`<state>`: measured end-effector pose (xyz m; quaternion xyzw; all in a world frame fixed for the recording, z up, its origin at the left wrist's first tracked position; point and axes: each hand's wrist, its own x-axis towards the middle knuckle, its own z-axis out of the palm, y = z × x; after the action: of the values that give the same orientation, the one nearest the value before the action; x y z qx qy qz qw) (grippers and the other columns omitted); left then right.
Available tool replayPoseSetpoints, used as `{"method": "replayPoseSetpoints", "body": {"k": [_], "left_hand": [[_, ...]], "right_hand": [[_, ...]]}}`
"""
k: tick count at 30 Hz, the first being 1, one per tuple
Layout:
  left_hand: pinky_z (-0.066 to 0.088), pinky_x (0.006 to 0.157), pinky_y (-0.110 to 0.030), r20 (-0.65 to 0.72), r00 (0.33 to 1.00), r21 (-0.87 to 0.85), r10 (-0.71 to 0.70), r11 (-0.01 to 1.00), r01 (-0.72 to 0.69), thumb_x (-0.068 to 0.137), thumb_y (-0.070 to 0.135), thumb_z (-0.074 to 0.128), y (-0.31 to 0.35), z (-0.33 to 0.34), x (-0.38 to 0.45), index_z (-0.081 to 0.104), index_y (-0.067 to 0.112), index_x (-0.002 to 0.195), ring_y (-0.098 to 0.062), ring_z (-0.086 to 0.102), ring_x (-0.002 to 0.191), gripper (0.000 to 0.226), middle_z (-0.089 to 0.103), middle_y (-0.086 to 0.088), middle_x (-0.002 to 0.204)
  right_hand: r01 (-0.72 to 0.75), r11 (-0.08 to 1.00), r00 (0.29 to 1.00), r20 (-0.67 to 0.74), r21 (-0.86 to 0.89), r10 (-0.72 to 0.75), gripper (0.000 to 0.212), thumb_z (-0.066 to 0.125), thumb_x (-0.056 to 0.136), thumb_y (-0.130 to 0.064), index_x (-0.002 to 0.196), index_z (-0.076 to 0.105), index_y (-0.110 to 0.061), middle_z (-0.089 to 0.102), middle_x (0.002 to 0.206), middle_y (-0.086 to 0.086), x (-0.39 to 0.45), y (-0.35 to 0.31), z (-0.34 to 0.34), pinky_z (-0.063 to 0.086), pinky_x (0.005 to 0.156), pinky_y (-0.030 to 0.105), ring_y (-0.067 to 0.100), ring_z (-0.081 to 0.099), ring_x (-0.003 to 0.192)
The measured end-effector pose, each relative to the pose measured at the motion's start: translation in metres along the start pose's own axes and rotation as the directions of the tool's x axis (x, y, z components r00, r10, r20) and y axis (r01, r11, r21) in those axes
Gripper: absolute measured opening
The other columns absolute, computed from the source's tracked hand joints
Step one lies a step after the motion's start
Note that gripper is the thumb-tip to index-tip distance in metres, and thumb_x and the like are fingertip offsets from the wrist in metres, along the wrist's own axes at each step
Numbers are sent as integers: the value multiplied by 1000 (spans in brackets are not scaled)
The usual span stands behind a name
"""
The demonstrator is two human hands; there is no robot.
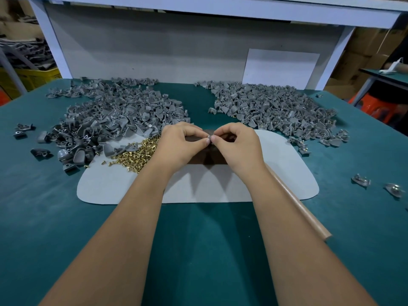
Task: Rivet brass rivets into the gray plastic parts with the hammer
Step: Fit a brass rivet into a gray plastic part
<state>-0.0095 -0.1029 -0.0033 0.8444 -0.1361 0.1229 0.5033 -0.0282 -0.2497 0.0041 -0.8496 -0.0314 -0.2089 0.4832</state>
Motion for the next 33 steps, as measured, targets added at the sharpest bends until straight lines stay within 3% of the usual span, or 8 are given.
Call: {"method": "replayPoseSetpoints", "body": {"k": [3,8,12,17,21,25,30,33], "left_hand": [[36,111,-46,0,1000,-12,1,1000,-1,84,17,77,1,0,0,76,25,91,-23,55,118,11,70,2,103],[34,112,-44,-7,1000,7,-4,1000,4,85,19,76,2,0,-2,76,25,93,-22,53,121,10,68,4,104],[35,112,-42,-2,1000,7,-3,1000,3,85,18,76,2,-1,-2,77,21,95,-21,54,120,10,67,4,104],[39,103,-15,9,1000,-23,1,1000,0,85,14,75,4,0,-3,76,20,95,-17,59,114,12,66,4,101],[36,112,-42,6,1000,-15,-6,1000,6,84,19,76,2,0,-3,73,30,90,-24,52,122,13,67,5,104],[36,111,-43,-1,1000,-28,-3,1000,3,84,19,76,1,0,-3,74,29,91,-24,52,122,12,68,2,106],[36,111,-41,-3,1000,-32,3,999,-3,85,19,76,-1,0,-1,74,29,91,-23,51,122,12,68,3,106],[37,110,-43,-7,1000,-21,16,1000,-16,85,19,76,-3,1,0,75,28,90,-25,51,122,11,69,3,105]], "right_hand": [[16,1000,1000,-7,-27,-16,8,70,81,-11,78,68,-19,65,83,0,0,1,2,47,77,28,17,58,85],[2,995,995,-96,96,8,17,66,78,-6,71,66,-21,62,67,-11,-1,0,-5,43,63,13,-2,54,62],[-10,990,991,-132,138,28,19,66,73,-4,68,64,-21,60,62,-11,-2,-3,-8,45,61,17,1,53,58],[-12,993,995,-97,119,24,18,66,75,-3,78,66,-21,61,65,-10,-2,-2,-9,45,63,16,5,55,62],[15,999,998,-61,39,-12,15,67,81,-3,78,68,-18,64,73,-7,1,-1,-10,46,70,15,7,59,72],[21,1000,1000,-4,-15,-21,11,64,85,-2,85,71,-10,67,89,4,2,-1,-9,40,72,9,12,58,81],[24,996,999,27,-81,-22,9,62,88,-5,87,70,-10,65,96,5,2,-2,-8,44,87,28,19,58,92],[19,995,999,37,-95,-16,9,62,88,-6,86,68,-11,65,95,6,2,-2,-7,45,86,30,20,58,92]]}}
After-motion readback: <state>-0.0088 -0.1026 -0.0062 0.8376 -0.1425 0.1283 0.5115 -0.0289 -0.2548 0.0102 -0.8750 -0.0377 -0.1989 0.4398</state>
